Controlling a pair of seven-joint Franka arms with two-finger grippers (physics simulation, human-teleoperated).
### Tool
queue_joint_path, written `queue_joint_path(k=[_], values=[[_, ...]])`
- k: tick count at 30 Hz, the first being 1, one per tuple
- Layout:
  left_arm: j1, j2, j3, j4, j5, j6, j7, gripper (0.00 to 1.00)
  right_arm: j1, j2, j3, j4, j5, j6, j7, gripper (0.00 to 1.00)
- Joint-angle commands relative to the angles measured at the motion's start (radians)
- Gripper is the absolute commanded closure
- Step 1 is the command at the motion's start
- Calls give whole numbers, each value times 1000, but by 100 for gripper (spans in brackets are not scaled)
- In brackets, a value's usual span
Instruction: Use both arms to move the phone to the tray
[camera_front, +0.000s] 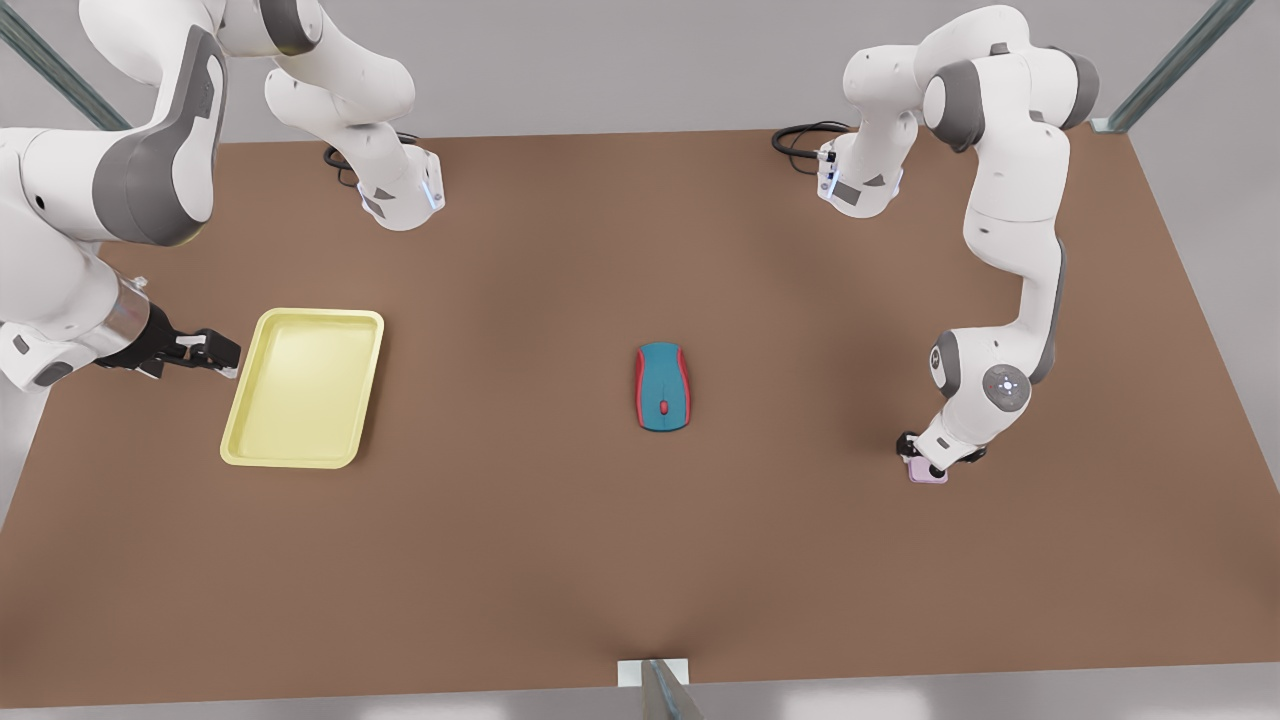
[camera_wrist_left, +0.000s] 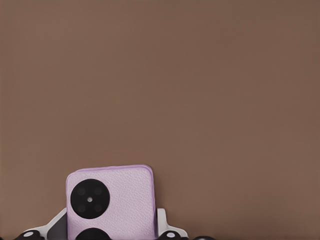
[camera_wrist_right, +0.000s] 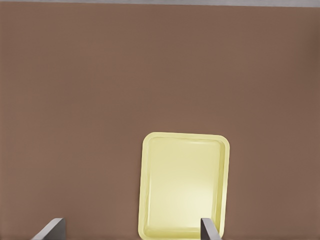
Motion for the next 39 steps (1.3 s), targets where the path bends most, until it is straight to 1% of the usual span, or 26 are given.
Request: queue_joint_path(k=[1,2,10,11,12,13,16,18,20,22,27,31,33,35,37,39], values=[[1,0,0,0,-1,-1,14,18,0,0,0,0,1,0,-2,0],[1,0,0,2,-1,-1,14,21,0,0,0,0,1,0,0,0],[-5,-20,-4,20,-1,-15,5,20,0,1,0,0,1,0,0,0],[-10,-32,-14,26,-1,-30,-8,20,0,0,0,0,1,0,0,0],[-30,-45,-18,51,-1,-87,-49,20,0,1,0,0,1,0,0,0],[-66,-60,-26,68,-1,-125,-118,20,0,1,0,0,1,0,0,0],[-243,-78,-26,129,-1,-228,-391,20,0,1,0,0,1,0,0,0],[-367,-65,-26,206,-1,-294,-583,20,0,1,0,0,1,0,0,0],[-453,-26,-26,290,-1,-328,-725,20,0,1,0,0,1,0,0,0],[-508,35,-26,436,-1,-423,-821,20,0,1,0,0,1,0,0,0],[-697,205,-31,698,-1,-418,-1144,20,0,1,0,0,1,0,0,0],[-747,334,-51,927,2,-411,-1193,20,0,1,0,0,1,0,0,0],[-777,374,-51,954,4,-309,-1189,20,0,1,0,0,1,0,-2,0],[-787,416,-77,974,4,-224,-1184,20,2,0,0,0,4,-3,0,0],[-797,455,-115,988,5,-156,-1158,20,0,-8,0,5,8,0,-2,0],[-818,474,-115,1000,5,-128,-1155,20,0,-3,-2,4,10,19,0,0]])
